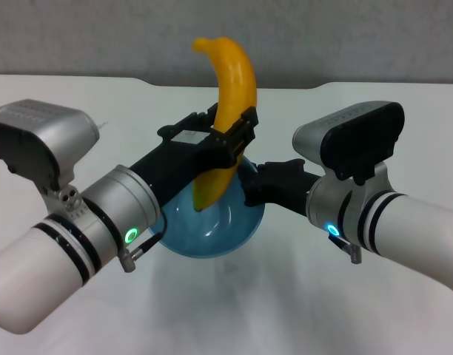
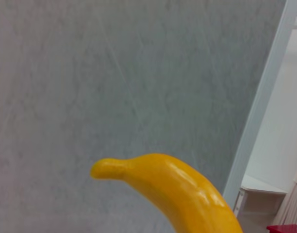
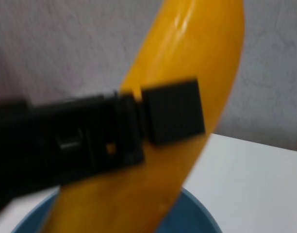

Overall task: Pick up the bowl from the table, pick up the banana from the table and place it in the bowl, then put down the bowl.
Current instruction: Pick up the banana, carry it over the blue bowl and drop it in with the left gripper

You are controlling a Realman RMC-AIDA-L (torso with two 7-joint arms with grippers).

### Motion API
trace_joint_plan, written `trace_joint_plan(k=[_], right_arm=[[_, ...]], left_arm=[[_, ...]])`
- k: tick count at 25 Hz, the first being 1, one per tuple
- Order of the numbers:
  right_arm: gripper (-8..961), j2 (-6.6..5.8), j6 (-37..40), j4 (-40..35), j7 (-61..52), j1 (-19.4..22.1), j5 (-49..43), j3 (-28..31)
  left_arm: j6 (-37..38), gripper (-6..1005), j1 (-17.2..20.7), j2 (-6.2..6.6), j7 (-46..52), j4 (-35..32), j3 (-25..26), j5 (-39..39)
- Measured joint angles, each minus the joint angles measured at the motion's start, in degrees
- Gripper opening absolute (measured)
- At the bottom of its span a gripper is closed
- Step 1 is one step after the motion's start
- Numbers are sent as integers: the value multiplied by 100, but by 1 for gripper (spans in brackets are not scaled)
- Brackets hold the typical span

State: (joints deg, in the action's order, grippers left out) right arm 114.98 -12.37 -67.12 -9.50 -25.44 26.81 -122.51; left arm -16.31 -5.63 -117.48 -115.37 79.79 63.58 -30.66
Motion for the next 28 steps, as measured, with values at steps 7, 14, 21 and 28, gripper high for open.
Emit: trace_joint_plan(k=[7,14,21,28], right_arm=[[48,-6,-60,-179,1,104,-14,1],[48,-16,-90,-276,12,277,-48,37],[49,-20,-90,-276,40,357,-64,134],[49,-20,-98,-302,153,422,-68,261]], left_arm=[[-630,508,-100,7,-545,-569,125,483],[-766,508,-67,25,-891,-747,191,762],[-778,509,67,45,-895,-777,215,793],[-940,509,109,49,-899,-830,143,789]])
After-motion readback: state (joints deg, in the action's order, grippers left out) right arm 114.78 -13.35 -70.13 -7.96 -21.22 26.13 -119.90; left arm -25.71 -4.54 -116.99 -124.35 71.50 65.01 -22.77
